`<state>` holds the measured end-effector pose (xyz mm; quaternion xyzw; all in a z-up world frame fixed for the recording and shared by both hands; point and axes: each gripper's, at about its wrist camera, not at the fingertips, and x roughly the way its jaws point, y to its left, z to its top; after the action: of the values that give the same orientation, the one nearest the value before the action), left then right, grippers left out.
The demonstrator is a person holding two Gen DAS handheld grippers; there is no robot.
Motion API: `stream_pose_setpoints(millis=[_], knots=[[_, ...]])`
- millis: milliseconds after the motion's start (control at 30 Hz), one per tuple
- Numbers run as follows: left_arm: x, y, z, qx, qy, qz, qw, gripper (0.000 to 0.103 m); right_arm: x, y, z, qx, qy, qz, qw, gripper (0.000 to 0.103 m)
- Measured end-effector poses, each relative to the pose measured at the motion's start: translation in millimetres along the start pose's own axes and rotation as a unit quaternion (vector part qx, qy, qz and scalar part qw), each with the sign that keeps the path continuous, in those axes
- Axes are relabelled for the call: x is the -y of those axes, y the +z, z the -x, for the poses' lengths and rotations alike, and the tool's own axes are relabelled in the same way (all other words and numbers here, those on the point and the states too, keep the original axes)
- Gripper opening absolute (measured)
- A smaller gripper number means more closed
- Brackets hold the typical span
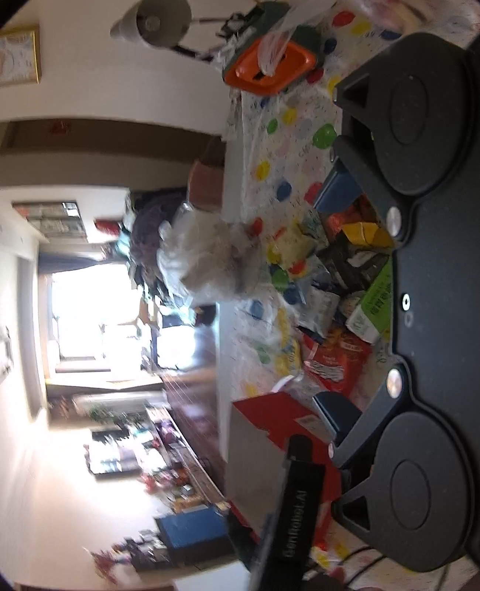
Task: Organize snacks
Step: 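Grasp the white-and-blue packet with the left gripper while the right grasps the green bar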
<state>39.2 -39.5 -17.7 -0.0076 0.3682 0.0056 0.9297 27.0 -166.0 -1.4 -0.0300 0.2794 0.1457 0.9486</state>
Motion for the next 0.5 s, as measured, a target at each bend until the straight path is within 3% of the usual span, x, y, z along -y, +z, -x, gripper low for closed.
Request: stream_pose_setpoints(millis=[300,500], knots=[[14,-9,-42,-0.042,-0.010,-0.033,0.9985,0.103,14,-28,-44,-0.061,0.043,0.057,0.996,0.101],[18,-10,-76,-0.080,-0.012,-0.034,0.9962,0.103,19,-42,-75,-0.105,0.058,0.107,0.987,0.093]])
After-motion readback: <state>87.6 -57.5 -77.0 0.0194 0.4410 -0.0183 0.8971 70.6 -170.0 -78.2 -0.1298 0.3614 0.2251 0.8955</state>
